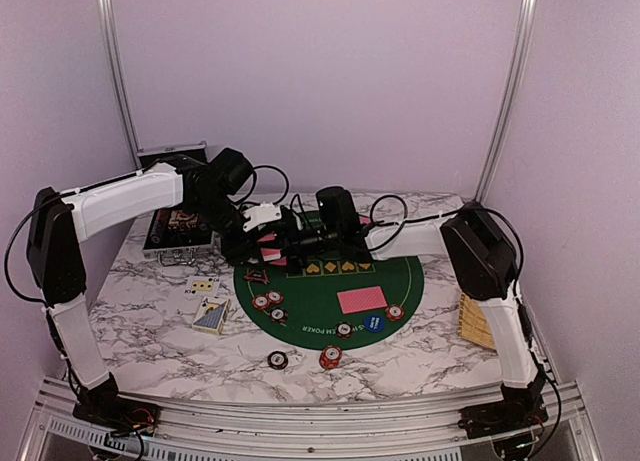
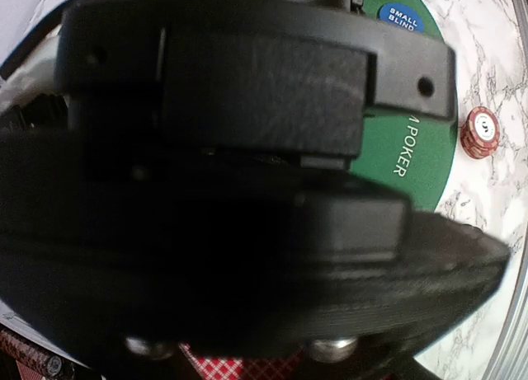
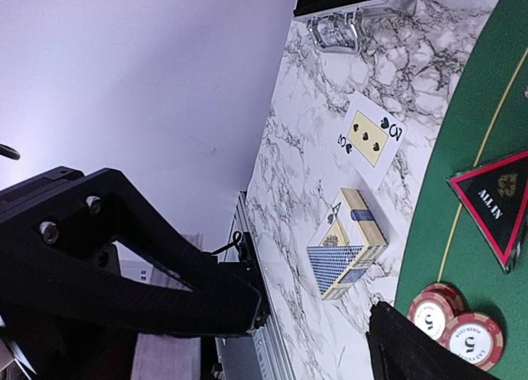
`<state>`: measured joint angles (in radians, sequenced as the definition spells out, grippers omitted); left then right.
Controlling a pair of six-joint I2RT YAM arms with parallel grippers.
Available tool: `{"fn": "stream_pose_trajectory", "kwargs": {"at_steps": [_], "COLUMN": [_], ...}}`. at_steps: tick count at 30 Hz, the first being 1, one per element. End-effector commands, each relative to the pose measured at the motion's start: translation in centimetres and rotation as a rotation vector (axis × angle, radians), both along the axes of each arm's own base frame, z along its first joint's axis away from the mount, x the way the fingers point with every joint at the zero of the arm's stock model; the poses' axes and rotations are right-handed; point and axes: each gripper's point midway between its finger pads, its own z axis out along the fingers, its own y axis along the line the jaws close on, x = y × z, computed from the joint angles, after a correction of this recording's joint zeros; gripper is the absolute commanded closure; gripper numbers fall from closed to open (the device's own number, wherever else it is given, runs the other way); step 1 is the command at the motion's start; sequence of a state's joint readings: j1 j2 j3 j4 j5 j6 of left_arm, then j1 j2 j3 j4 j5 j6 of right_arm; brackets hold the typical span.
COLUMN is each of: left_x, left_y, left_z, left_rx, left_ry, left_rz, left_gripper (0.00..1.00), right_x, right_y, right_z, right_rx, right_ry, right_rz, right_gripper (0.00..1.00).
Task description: Distribute texas hold em gaming equipment
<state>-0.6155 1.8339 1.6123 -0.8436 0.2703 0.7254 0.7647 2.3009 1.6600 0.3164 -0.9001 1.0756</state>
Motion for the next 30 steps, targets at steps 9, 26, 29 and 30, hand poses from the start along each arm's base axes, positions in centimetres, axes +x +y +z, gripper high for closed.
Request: {"fn": "stream_pose_trajectory", "kwargs": {"at_steps": [9, 26, 29, 30], "left_x": [-0.4, -0.4, -0.3, -0.3], "left_y": [-0.3, -0.1, 0.0, 0.1], "left_z": [2.2, 2.1, 1.7, 1.7], "left_rx": [-0.034, -0.027, -0.017, -0.015], "left_ry": [-0.028, -0.031, -0.028, -0.029], "left_rz": [-0.016, -0.017, -0.016, -0.016], "left_gripper": [1.00, 1.00, 1.00, 1.00], "right_x": [1.3, 1.7, 1.8, 1.7], "right_y": [-0.4, -3.7, -4.1, -4.2], "right_z": [-1.2, 0.5, 1.7, 2.1], "right_rx": [-0.006, -0.033, -0.020, -0.016], "right_ry": [0.037, -0.021, -0.037, -0.044], "right_rz": [-0.009, -0.040, -0.041, -0.039], "right_gripper": [0.27, 0.37, 0.40, 0.41]}}
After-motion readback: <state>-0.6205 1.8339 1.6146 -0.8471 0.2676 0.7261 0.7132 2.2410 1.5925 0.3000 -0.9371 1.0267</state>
